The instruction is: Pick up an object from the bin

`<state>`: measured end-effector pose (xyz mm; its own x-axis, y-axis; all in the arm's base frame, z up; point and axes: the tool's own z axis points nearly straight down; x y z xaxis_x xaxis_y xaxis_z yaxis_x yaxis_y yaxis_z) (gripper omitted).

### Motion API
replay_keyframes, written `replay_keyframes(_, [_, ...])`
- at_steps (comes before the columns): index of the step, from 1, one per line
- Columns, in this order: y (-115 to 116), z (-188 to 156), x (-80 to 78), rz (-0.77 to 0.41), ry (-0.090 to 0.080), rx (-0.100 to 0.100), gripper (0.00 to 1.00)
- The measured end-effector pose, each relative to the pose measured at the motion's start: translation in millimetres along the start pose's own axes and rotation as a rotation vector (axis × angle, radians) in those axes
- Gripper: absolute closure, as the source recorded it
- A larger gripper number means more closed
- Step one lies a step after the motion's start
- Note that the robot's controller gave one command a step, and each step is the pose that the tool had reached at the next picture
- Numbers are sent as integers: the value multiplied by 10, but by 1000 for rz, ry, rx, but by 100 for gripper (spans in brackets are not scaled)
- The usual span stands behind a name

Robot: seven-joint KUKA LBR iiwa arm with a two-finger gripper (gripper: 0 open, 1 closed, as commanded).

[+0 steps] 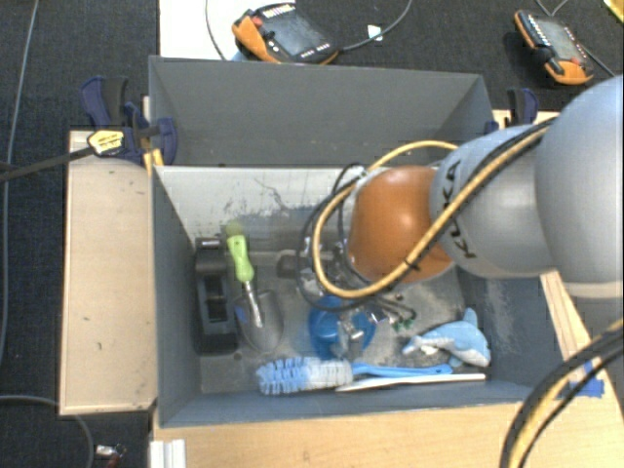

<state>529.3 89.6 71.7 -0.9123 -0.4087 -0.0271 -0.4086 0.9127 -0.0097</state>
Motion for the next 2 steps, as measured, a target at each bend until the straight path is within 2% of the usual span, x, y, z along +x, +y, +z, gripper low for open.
replay_keyframes(1, [139,-21,-24,310,8,-5,100])
replay_keyframes(2, [139,-22,-24,310,8,-5,100])
